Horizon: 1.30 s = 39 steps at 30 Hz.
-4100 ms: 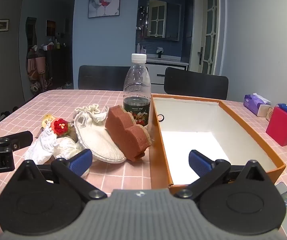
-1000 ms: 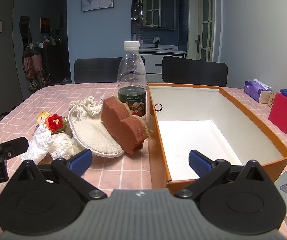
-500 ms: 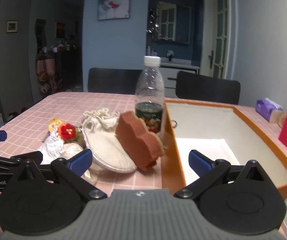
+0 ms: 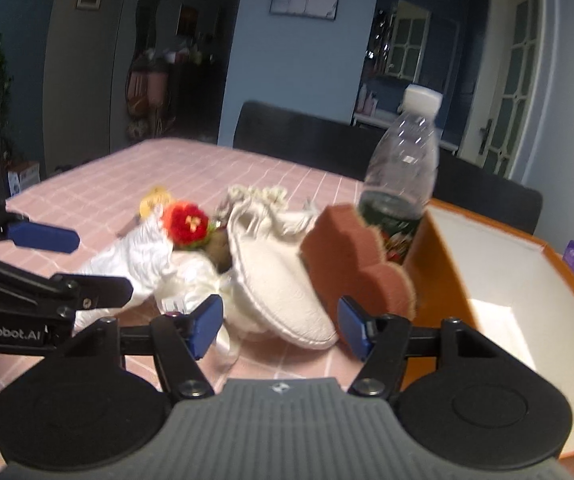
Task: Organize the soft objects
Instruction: 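Grasp the white crumpled tissue with the left gripper while the right gripper approaches the white pouch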
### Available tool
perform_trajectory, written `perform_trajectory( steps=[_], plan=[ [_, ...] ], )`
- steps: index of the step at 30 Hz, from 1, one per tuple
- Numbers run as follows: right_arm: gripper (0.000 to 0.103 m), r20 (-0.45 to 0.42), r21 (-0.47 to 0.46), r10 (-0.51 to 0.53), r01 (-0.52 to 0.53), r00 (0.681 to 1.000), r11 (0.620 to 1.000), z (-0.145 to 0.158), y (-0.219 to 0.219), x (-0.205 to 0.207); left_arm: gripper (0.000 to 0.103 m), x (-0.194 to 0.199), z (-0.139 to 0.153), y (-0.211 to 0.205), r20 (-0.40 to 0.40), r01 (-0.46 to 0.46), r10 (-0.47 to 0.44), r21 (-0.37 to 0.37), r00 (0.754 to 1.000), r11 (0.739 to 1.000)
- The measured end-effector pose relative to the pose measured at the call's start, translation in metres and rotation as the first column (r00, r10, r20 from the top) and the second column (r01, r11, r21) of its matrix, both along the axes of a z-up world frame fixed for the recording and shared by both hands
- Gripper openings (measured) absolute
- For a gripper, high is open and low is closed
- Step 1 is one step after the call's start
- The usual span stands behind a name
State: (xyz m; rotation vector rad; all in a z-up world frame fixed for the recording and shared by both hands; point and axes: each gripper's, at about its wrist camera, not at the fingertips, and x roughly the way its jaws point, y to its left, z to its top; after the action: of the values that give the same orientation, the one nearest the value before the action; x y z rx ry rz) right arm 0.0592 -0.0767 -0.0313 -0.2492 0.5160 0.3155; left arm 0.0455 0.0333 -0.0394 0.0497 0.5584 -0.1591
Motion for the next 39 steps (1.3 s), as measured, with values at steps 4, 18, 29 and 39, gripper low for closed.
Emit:
perform_trajectory(
  steps=[4, 18, 29, 39],
  plan=[
    [0.063, -0.034, -0.021, -0.005, 0.004, 0.999, 1.0, -0.014, 0.007, 0.015, 0.091, 0.011, -0.011, 0.002, -0.019, 0.001, 0.0, 0.031, 1.0, 1.0],
    [0.017, -0.093, -0.037, 0.003, -0.006, 0.996, 0.999, -0.03, 0.01, 0.04, 0.032, 0.019, -0.033, 0.009, -0.108, -0.024, 0.045, 0.187, 0.993, 0.982],
    [0.003, 0.016, -0.008, 0.015, -0.015, 1.0, 1.0, 0.018, -0.006, 0.032, 0.008, 0.008, 0.012, 0.012, 0.009, -0.068, 0.067, 0.158, 0.998, 0.985],
    [0.002, 0.01, 0.179, 0.138, -0.138, 0.99, 0.974, 0.056, -0.026, -0.022, 0.008, -0.028, 0.044, -0.001, 0.034, 0.02, -0.022, 0.046, 0.999, 0.999]
  ],
)
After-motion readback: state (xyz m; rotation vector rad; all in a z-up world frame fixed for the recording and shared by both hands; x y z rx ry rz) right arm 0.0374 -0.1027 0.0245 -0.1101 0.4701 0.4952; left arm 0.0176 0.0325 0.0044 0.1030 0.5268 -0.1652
